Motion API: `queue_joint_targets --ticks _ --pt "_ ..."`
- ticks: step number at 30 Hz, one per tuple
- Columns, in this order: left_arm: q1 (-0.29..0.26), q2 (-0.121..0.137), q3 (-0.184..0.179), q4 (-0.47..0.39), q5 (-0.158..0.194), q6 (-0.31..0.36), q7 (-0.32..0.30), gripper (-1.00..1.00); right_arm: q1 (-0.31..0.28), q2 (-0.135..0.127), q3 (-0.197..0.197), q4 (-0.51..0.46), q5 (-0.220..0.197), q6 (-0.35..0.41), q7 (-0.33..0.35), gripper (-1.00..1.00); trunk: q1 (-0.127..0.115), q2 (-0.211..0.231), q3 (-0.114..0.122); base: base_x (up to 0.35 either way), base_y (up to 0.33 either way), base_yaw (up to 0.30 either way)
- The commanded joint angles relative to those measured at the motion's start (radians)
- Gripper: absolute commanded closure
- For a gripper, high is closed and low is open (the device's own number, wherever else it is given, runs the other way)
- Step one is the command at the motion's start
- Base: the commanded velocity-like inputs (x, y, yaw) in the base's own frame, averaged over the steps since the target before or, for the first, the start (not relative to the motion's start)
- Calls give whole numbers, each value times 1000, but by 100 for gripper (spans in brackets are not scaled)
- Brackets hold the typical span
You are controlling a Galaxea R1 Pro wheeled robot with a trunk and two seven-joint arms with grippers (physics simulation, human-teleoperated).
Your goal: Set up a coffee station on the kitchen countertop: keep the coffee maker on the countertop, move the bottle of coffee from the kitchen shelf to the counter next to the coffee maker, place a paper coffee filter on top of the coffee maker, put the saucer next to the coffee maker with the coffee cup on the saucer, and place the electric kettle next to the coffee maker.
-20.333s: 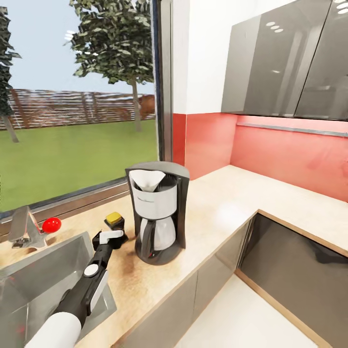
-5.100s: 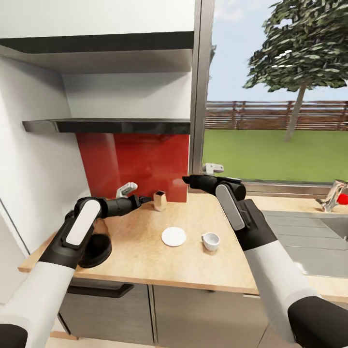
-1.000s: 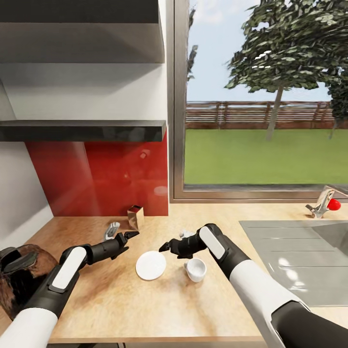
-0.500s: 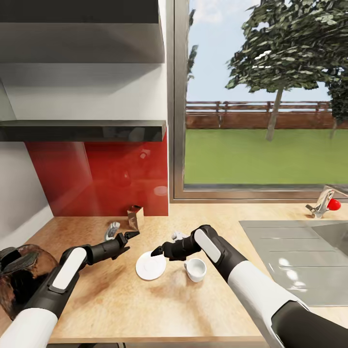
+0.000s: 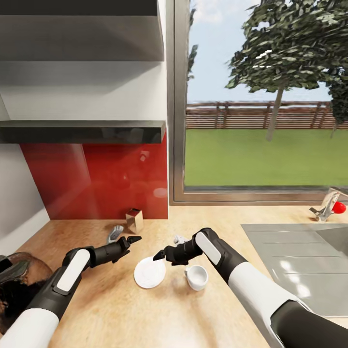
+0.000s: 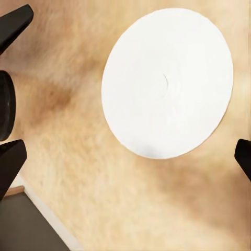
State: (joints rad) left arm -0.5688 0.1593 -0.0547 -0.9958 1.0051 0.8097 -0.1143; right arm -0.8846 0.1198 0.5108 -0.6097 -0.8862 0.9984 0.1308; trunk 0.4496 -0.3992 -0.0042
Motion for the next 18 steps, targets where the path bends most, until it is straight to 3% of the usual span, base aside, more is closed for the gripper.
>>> queue_joint_targets --ticks 1,4,7,11,18 --pt "0 1 0 0 -5 -1 -5 -100 -1 0 1 1 10 2 10 -100 0 -1 0 13 0 0" --pt "0 2 -1 1 -9 -4 -5 -100 2 0 4 12 10 1 10 -100 0 -1 0 5 0 0" --pt "1 2 -3 21 -26 -13 -6 -100 10 1 32 16 10 0 10 -100 0 -1 0 1 0 0" --pt "18 0 -5 79 -47 -87 -8 -100 14 1 68 17 7 0 10 -100 0 -1 0 0 0 0" --pt "22 -2 -7 89 -54 -95 -5 -100 21 4 71 16 7 0 10 -100 0 -1 0 0 0 0"
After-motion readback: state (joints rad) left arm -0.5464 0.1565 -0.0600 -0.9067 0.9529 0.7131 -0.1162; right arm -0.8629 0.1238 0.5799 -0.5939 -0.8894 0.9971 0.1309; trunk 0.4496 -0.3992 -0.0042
